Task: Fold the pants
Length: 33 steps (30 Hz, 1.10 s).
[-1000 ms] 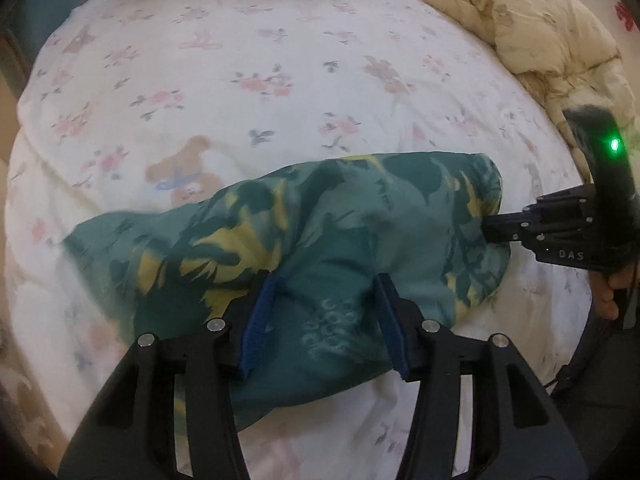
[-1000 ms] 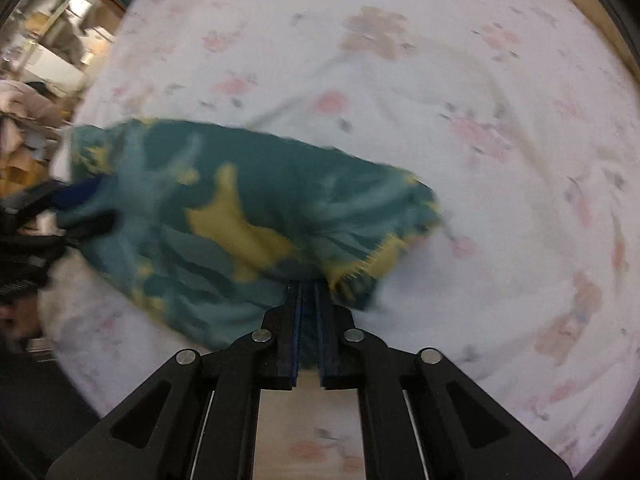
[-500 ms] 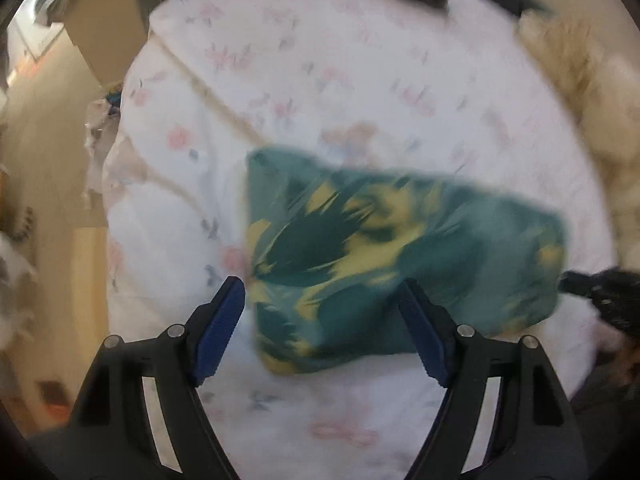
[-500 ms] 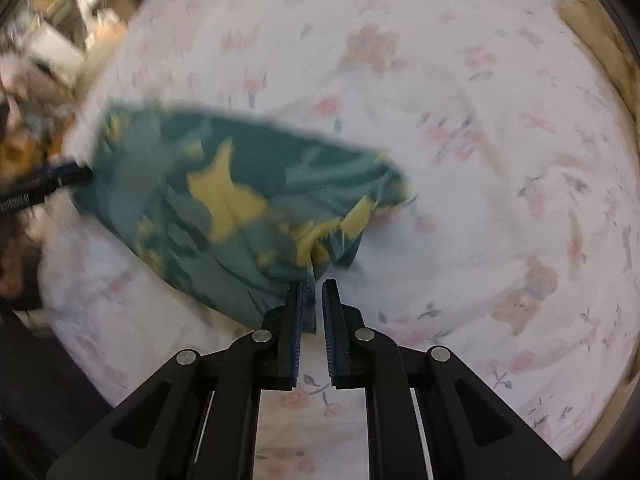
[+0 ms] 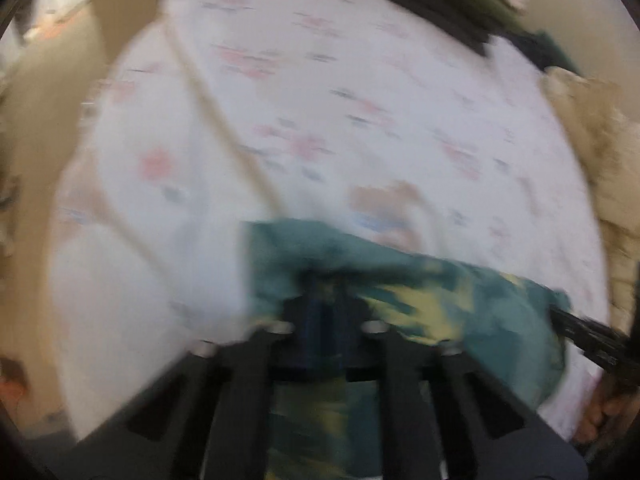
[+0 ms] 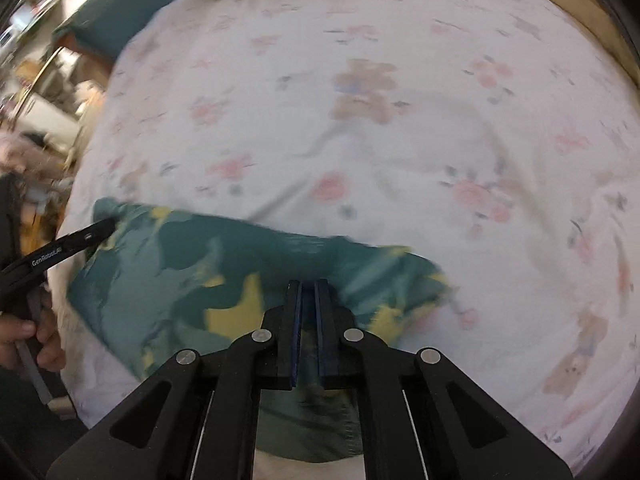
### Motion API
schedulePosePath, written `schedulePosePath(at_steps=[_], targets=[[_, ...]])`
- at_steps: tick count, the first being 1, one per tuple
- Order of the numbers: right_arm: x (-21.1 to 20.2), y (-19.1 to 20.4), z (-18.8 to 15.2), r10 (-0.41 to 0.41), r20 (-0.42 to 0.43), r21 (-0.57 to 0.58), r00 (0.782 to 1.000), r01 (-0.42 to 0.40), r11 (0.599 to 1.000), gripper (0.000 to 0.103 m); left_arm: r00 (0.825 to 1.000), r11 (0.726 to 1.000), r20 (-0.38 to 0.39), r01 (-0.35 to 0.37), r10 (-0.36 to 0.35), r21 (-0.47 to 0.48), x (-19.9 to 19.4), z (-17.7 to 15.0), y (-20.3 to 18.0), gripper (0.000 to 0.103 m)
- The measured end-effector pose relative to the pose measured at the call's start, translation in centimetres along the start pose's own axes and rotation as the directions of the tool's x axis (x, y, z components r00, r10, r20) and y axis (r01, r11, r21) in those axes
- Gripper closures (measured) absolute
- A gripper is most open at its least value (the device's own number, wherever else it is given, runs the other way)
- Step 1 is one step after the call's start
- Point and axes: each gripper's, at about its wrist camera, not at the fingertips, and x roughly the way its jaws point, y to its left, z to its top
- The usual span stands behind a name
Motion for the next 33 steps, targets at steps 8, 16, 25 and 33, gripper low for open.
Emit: schedulePosePath(at_steps=[8,16,25,33], targets=[[-4.2,-5.9,-0.7,0.048,0.071,0.210,0.996,-0.062,0.976,0.090,0.998,0.982,0.037,0.058,-0.052,-0.179,-3.3,-0.9,2.7,0.049],[-2.4,-7.3,-1.8,0.247,0.085,0.369,0.965,-0.260,0.892,0.005,0.980,0.969,-0.089,0.158,-0.178,-0.191,-1.3,-2.6,1.1,0.003],[2.2,-1.4,-2.2,0.251,0.008,0.197,0.968,-0.248,0.949,0.024,0.964,0.973,-0.125,0.230,-0.233,-0.039,0.0,-3.6,-2.7,0.004],[1.3,0.1,-1.6,0.300,0.026,0.120,0.954,-0.301,0.946,0.081,0.948,0.952,-0.096,0.304,-0.305,-0.023,-0.2,-3.2,-3.1,0.089]])
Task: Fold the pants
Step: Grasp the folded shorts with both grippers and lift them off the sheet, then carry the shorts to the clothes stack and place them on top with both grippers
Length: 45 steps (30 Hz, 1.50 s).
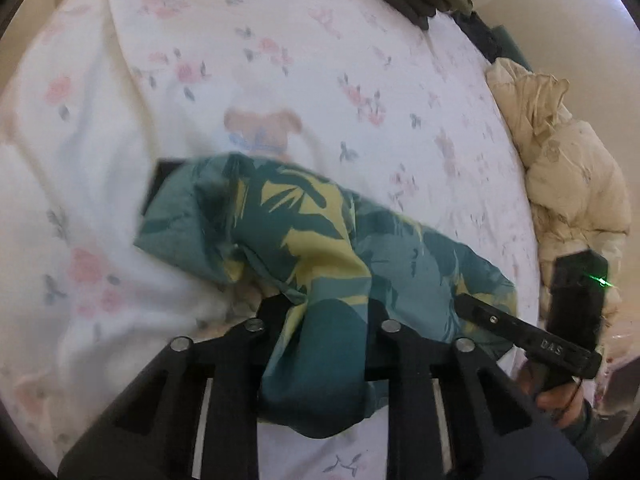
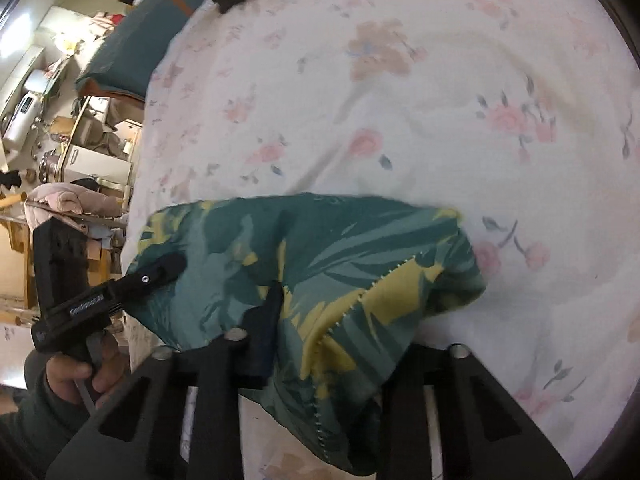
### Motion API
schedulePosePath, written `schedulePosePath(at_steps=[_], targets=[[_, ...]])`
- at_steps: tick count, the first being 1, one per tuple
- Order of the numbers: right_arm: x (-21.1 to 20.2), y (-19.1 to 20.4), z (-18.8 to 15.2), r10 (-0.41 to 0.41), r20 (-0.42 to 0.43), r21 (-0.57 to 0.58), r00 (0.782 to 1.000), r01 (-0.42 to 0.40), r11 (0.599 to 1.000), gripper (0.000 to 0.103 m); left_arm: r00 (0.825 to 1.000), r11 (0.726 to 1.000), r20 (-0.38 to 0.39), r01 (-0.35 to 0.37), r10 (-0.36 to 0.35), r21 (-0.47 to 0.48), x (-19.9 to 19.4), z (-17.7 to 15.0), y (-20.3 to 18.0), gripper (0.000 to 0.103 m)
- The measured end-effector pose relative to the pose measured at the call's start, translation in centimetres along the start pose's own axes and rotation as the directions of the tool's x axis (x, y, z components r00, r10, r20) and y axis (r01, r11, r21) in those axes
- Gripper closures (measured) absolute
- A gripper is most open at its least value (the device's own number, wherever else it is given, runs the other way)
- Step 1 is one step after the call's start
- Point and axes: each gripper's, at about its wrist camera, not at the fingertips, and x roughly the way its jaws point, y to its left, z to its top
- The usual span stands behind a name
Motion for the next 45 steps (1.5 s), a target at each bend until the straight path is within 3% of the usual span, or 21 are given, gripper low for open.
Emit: schedulePosePath(at_steps=[3,9,15,20,25,28,32,34,37,39,40,41,42,44,45], targets=[[-1.4,0.9,-0.2,-0.001,0.062,-0.021,0.998,0.002,1.000,0.084,0.997,1.000,0.073,-0.018,0.018,0.005,-1.7,-0.6,-1.3,0.090],[-7.3,3.5,0.9,0.081,0.219,-0.075,0.972,-0.066,0.995,0.085,0.971,0.993,0.222,0.074,-0.092,0.089,-7.9,0.9,-4.7,0.090],[-11.8,7.5,6.7,0.143,0.311,-0.183,0.940,-0.089,0.979,0.085,0.935,0.984,0.329,0.087,-0.135,0.157,-11.7,6.8,-7.6,0.090],[-13.0,10.7,16.1,0.166,0.362,-0.264,0.917,-0.069,0.962,0.085,0.905,0.976,0.405,0.046,-0.131,0.212,-13.1,15.4,-9.8,0.090],[-11.6,11.6,27.8,0.168,0.386,-0.280,0.907,-0.058,0.958,0.085,0.886,0.977,0.449,0.018,-0.113,0.211,-11.5,27.4,-11.9,0.090],[-10.8,11.7,35.8,0.169,0.411,-0.290,0.896,-0.048,0.956,0.085,0.865,0.967,0.486,0.000,-0.129,0.256,-10.1,35.4,-13.8,0.090],[-8.9,11.3,45.3,0.141,0.434,-0.283,0.890,-0.014,0.959,0.085,0.867,0.950,0.494,-0.097,-0.067,0.298,-6.2,43.9,-15.5,0.090],[-6.9,10.9,49.8,0.112,0.427,-0.273,0.897,0.011,0.962,0.084,0.886,0.942,0.464,-0.154,-0.003,0.299,-2.9,48.1,-15.2,0.089],[-3.9,10.1,53.6,0.067,0.409,-0.254,0.910,0.043,0.966,0.085,0.882,0.937,0.469,-0.205,0.052,0.282,0.4,51.8,-14.2,0.087],[-2.6,9.6,54.6,0.024,0.413,-0.267,0.911,0.096,0.959,0.077,0.871,0.925,0.485,-0.247,0.081,0.288,1.8,52.8,-13.8,0.079],[-2.3,9.0,54.8,-0.001,0.422,-0.268,0.907,0.126,0.955,0.070,0.860,0.921,0.502,-0.264,0.091,0.286,2.2,53.1,-13.6,0.068],[-2.3,8.2,54.7,-0.033,0.445,-0.251,0.895,0.160,0.955,0.046,0.849,0.919,0.515,-0.289,0.116,0.270,2.5,53.3,-13.2,0.060],[-2.6,7.2,54.7,-0.053,0.469,-0.231,0.882,0.180,0.956,0.036,0.842,0.918,0.525,-0.298,0.123,0.263,2.6,53.2,-13.0,0.046],[-3.7,5.0,54.5,-0.096,0.507,-0.178,0.857,0.213,0.961,0.036,0.798,0.910,0.579,-0.351,0.167,0.221,2.4,52.5,-11.5,0.027],[-4.0,3.7,54.2,-0.125,0.508,-0.157,0.852,0.234,0.960,0.037,0.784,0.908,0.592,-0.369,0.187,0.201,2.4,52.2,-10.8,0.023]])
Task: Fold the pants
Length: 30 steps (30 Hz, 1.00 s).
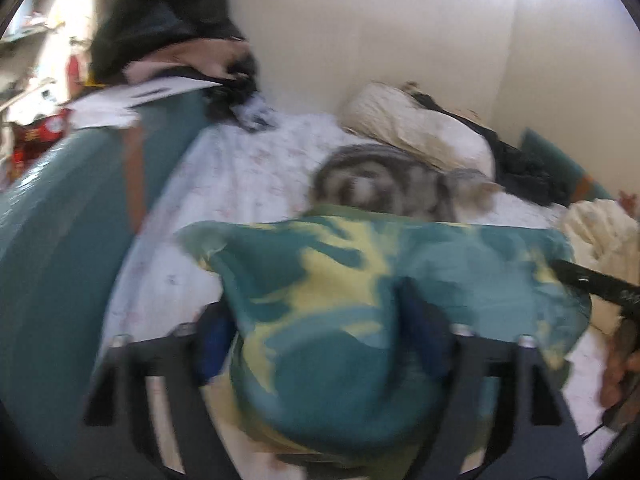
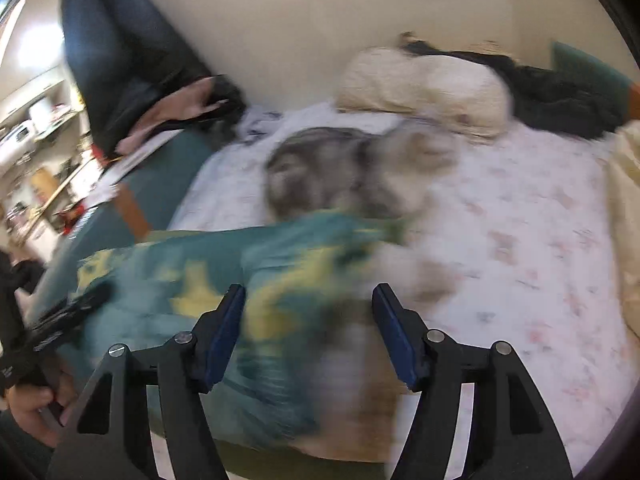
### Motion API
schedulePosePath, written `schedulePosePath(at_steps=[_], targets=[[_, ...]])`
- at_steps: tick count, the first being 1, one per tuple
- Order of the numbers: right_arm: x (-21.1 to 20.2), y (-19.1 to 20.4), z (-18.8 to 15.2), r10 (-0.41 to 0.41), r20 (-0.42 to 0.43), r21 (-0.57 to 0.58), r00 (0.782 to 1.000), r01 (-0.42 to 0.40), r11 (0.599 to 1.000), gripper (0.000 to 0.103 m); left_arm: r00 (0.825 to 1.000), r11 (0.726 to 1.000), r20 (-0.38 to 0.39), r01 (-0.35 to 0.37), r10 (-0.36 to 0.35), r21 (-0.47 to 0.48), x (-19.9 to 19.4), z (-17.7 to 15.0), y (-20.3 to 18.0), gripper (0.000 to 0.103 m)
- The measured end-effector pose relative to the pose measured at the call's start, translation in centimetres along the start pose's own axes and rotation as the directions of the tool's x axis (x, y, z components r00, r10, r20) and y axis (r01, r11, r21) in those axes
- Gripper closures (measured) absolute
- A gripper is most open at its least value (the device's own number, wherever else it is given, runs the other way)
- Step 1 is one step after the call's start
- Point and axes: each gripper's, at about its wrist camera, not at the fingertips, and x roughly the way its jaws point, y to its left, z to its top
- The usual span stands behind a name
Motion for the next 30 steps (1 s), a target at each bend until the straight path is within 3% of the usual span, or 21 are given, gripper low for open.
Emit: schedulePosePath(at_steps=[2,4,5,7,12,16,18,20,22,25,30], targets=[[-0.1,-0.9,-0.7,-0.120,-0.035,-0.040,0.992,0.119,0.992,0.037,0.997,0.997,-0.021,-0.073,0.073,0.013,0.5,-0.7,1.0,0.023],[-0.8,-1.4,-1.0,-0.202,-0.030,-0.065,0.979,0.200,0.978,0.038,0.983,0.983,-0.008,-0.186,0.186,-0.006,-0.2,-1.1,2.1,0.024],[-1.4,-1.5,-1.1,-0.206,-0.021,-0.063,0.978,0.204,0.977,0.038,0.970,0.969,-0.003,-0.244,0.244,-0.024,-0.8,-1.2,2.8,0.024],[-3.6,-1.4,-1.3,-0.190,0.008,-0.055,0.982,0.190,0.980,0.038,0.962,0.960,-0.007,-0.274,0.274,-0.063,-1.7,-1.2,3.9,0.025],[-9.2,1.3,-2.1,-0.141,0.063,-0.089,0.988,0.147,0.985,0.038,0.983,0.982,0.037,-0.176,0.179,-0.072,-7.0,-2.4,3.7,0.024],[-13.8,4.7,-5.0,-0.073,0.086,-0.122,0.994,0.083,0.989,0.037,0.996,0.995,0.023,-0.087,0.089,-0.057,-11.9,-5.1,2.2,0.024],[-16.2,6.2,-7.0,-0.046,0.091,-0.121,0.995,0.057,0.991,0.036,0.997,0.997,0.056,-0.048,0.052,-0.057,-15.7,-6.9,1.2,0.024],[-19.4,7.9,-9.7,-0.034,0.105,-0.115,0.994,0.047,0.992,0.030,0.995,0.998,0.085,-0.054,0.057,-0.037,-19.1,-8.7,0.1,0.023],[-22.4,9.5,-12.1,-0.048,0.143,-0.136,0.989,0.067,0.988,0.024,0.995,1.000,0.098,-0.031,0.031,-0.006,-23.5,-11.2,-1.2,0.012],[-26.7,12.2,-16.0,-0.058,0.173,-0.188,0.983,0.090,0.978,0.016,0.995,1.000,0.098,0.008,-0.008,0.006,-28.3,-13.7,-2.5,0.010],[-33.2,15.1,-22.3,-0.076,0.231,-0.184,0.970,0.120,0.976,0.004,0.989,1.000,0.148,-0.014,0.013,0.008,-36.3,-17.7,-4.2,0.000]])
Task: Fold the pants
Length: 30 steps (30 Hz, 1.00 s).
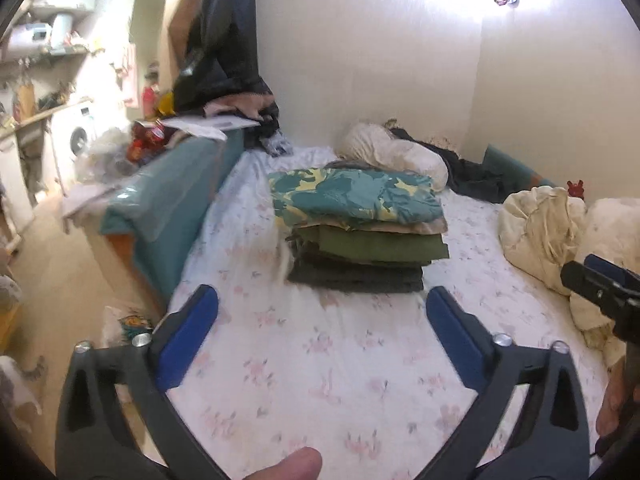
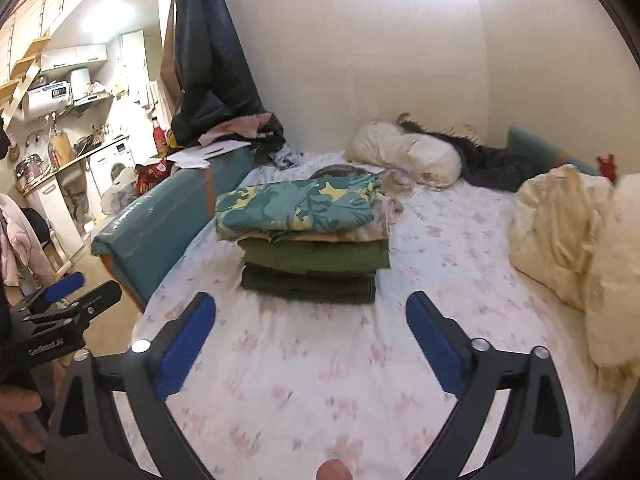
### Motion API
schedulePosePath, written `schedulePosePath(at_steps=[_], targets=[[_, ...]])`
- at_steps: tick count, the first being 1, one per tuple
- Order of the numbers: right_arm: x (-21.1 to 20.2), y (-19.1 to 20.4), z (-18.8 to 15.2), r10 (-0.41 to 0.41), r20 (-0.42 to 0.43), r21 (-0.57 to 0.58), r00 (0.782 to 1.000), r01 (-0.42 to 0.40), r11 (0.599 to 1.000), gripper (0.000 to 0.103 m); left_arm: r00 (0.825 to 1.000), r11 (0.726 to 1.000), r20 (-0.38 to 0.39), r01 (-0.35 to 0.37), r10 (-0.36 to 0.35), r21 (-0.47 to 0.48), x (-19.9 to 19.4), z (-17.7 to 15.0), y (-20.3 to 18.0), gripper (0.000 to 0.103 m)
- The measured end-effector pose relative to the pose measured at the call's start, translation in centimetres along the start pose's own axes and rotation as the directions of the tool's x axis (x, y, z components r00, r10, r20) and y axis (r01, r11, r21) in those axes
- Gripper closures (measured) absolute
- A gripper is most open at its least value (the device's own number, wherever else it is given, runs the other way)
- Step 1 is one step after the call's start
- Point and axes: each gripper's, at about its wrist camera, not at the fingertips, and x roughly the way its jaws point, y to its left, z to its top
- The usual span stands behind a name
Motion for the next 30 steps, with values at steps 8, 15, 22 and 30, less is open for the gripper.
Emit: schedulePosePath(at_steps=[8,15,22,30], targets=[[-8.5,3.1,-5.4,-0.011,0.019,0.008,1.000,0.011,1.000,0.000,0.999,1.000,0.027,-0.024,0.024,0.007,-10.3,-4.3,0.0,0.000],[-13.2,5.0,-11.5,0.005,-0.010,0.001,1.000,-0.005,1.000,0.000,1.000,0.999,0.015,-0.018,0.019,-0.045,-16.0,-9.7,1.3,0.000],[-13.1,5.5,-16.5,-0.012,-0.041,0.069,0.999,0.015,0.998,0.000,0.999,1.000,0.025,-0.031,0.031,0.006,-16.5,-14.6,0.9,0.000],[-12.7,6.8,-18.3,-0.067,-0.012,-0.023,0.998,0.067,0.998,0.000,0.994,0.997,-0.084,-0.071,0.069,-0.024,-13.4,-15.7,2.0,0.000]])
